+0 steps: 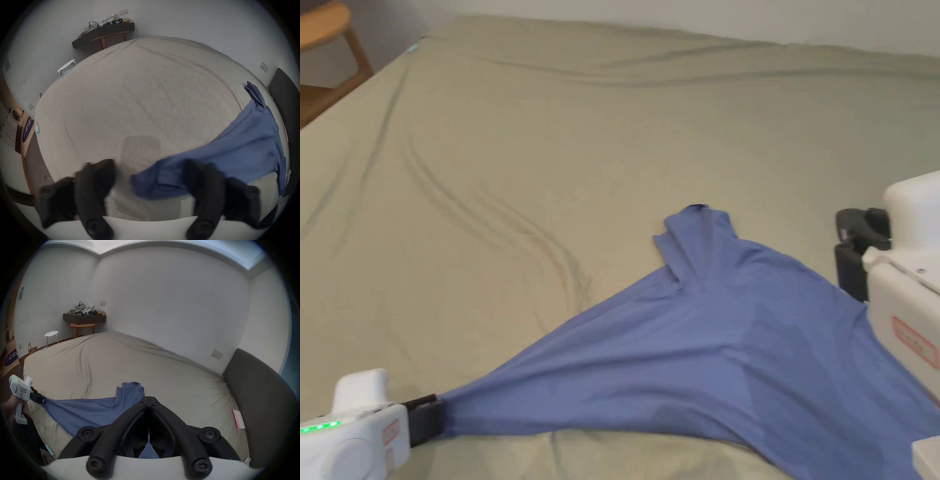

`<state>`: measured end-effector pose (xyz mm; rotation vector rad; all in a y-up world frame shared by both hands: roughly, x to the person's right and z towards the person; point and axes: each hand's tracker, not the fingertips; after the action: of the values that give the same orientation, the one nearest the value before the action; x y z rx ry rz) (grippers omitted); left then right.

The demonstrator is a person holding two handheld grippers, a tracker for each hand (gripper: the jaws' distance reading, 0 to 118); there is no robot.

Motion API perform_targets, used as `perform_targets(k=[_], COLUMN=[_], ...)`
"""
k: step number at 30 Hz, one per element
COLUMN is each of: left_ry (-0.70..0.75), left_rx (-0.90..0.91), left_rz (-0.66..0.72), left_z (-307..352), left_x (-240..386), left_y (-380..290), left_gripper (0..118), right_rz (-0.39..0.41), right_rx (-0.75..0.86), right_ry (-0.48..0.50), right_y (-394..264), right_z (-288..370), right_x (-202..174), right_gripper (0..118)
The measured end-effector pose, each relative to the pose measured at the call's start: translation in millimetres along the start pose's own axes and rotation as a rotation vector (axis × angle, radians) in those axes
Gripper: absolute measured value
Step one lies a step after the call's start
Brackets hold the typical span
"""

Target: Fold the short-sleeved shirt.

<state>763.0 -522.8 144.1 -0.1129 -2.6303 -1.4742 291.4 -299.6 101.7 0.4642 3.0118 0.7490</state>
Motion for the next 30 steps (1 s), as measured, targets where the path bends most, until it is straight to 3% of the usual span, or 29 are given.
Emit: perform_targets(k=[3, 5, 6, 7, 10, 11, 12, 13, 14, 15, 17, 19, 21, 23, 25, 27, 29, 30], left_ry=[-0.029, -0.085, -0.023, 0.029, -0.013, -0.031, -0.039, -0.041, -0.040, -0.042, -0.035, -0.025, -0.015, -0.007, -0.002, 0.004, 0.009, 0.010], left_rx=[0.020, 0.027, 0.035, 0.061, 0.137, 0.138, 0.144, 0.150, 0.152, 0.153, 0.146, 0.131, 0.124, 0.107, 0.099, 0.096, 0.098, 0.102], left_rz=[-0.051, -0.124, -0.150, -0.167, -0.085, -0.071, -0.065, -0.066, -0.076, -0.085, -0.102, -0.119, -0.122, -0.123, -0.122, -0.126, -0.131, -0.133], left_z=[3.7, 10.8, 13.4, 20.5, 48.2, 57.2, 64.7, 72.2, 81.6, 85.2, 89.7, 89.9, 88.4, 80.5, 79.0, 76.5, 78.1, 76.4], left_x=[12.3, 25.3, 27.3, 30.9, 27.0, 23.8, 21.5, 20.0, 24.3, 24.6, 26.0, 32.1, 34.1, 34.0, 36.1, 36.6, 39.1, 36.1], left_y=[-0.9, 0.8, -0.7, -0.9, 4.1, 6.2, 7.1, 7.4, 8.7, 8.7, 8.0, 9.6, 8.3, 9.1, 9.1, 10.5, 12.2, 11.9], left_gripper=[56, 16, 3, 3, 3, 3, 3, 3, 3, 3, 3, 3, 3, 3, 3, 3, 3, 3], right_rz=[-0.008, 0.026, 0.028, 0.036, 0.054, 0.060, 0.041, 0.030, 0.037, 0.027, 0.030, 0.051, -0.001, -0.035, -0.024, 0.070, -0.014, -0.054], right_rx=[-0.070, -0.145, -0.177, -0.209, -0.310, -0.363, -0.401, -0.456, -0.526, -0.565, -0.625, -0.661, -0.687, -0.669, -0.680, -0.706, -0.677, -0.693], right_ry=[0.051, 0.084, 0.104, 0.112, 0.163, 0.185, 0.196, 0.216, 0.222, 0.242, 0.260, 0.182, 0.152, 0.191, 0.229, 0.237, 0.292, 0.329], right_y=[-1.2, -0.9, -1.2, -4.0, -13.8, -19.6, -24.5, -30.8, -38.3, -49.5, -65.8, -79.0, -84.9, -87.3, -89.0, -94.8, -88.0, -86.1], right_z=[-27.7, -56.8, -71.3, -90.2, -154.2, -178.8, -201.3, -226.1, -252.0, -271.5, -306.7, -327.1, -341.5, -345.1, -347.4, -346.8, -342.3, -341.8], right_x=[9.7, 16.5, 20.4, 25.5, 40.5, 46.3, 51.9, 57.3, 62.4, 67.3, 73.1, 74.1, 77.4, 79.0, 74.1, 63.0, 64.5, 66.8], right_gripper=[1, 1, 1, 1, 5, 13, 40, 78, 105, 116, 116, 116, 116, 114, 103, 97, 86, 69])
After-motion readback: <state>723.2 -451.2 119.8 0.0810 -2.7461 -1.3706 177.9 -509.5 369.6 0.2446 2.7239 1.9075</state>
